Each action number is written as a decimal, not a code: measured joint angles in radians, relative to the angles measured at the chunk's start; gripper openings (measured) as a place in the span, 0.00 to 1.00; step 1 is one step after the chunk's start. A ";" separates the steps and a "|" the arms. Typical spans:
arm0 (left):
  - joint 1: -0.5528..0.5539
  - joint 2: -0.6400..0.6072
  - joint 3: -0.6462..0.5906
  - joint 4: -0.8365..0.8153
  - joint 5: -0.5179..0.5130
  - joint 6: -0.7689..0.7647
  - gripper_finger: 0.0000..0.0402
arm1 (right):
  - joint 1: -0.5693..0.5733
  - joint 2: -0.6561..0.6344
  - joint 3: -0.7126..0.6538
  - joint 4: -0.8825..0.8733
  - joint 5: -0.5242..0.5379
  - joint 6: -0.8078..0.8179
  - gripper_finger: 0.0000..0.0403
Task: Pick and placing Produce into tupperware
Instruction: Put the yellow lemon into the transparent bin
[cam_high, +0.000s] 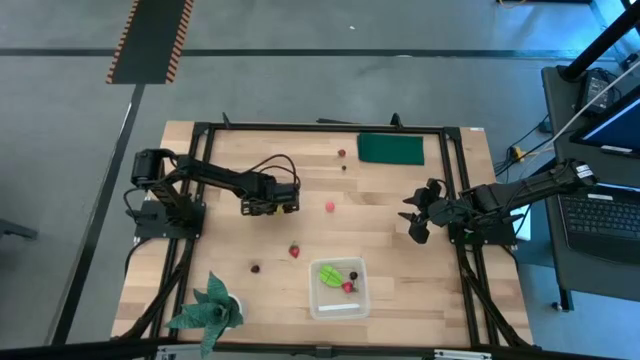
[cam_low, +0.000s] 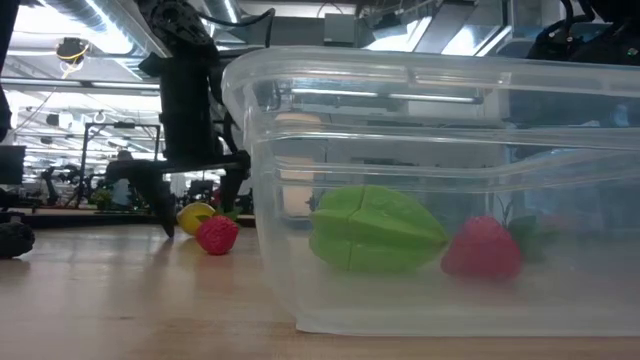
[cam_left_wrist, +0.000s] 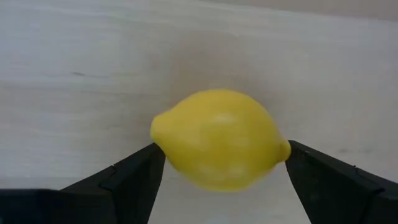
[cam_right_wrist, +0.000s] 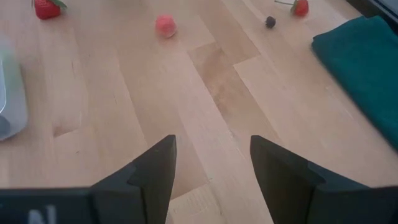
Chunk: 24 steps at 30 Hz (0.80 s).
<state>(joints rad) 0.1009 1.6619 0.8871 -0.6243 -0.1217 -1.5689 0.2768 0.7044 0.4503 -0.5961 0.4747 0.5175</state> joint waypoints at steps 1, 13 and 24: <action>0.000 0.000 0.000 0.000 0.004 0.027 0.80 | 0.000 0.000 0.000 0.000 0.000 0.000 0.52; -0.002 0.002 -0.001 -0.101 -0.027 0.388 0.80 | 0.001 0.000 0.000 0.000 -0.027 0.006 0.52; 0.000 0.002 -0.001 -0.100 -0.060 0.337 0.80 | 0.001 0.000 0.000 0.001 -0.032 0.030 0.52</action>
<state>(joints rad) 0.1005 1.6634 0.8860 -0.7246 -0.1821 -1.2320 0.2775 0.7043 0.4503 -0.5953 0.4427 0.5475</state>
